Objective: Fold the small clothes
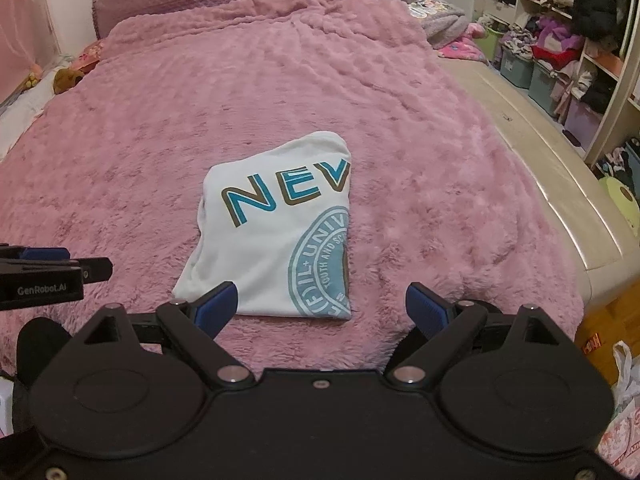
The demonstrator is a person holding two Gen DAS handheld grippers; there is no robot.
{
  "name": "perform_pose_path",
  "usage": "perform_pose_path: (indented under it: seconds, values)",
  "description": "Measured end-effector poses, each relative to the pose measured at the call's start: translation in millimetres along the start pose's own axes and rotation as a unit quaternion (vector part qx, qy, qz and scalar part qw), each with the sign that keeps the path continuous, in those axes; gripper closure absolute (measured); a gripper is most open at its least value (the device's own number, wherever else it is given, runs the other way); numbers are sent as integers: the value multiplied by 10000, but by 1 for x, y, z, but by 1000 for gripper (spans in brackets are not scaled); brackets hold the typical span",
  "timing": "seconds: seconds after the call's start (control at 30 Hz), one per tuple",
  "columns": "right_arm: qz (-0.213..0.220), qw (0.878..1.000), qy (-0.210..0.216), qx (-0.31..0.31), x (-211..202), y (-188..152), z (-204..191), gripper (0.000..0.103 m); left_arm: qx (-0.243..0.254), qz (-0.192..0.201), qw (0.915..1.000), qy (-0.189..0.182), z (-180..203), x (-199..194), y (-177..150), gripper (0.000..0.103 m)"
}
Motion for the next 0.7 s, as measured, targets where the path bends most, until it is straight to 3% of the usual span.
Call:
perform_pose_path:
  seconds: [0.7]
  values:
    - [-60, 9999, 55, -137, 4, -2, -11, 14, -52, -21, 10000, -72, -6, 0, -4, 44]
Point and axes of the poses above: each gripper's, at about its wrist camera, not at the fingertips, and x roughly the way its jaws point, z to its right, y to its top, the point moved 8 cm from there along x, roughly the way its jaws point, and after that the axes turned 14 degrees about -y, right-handed, at the moved point
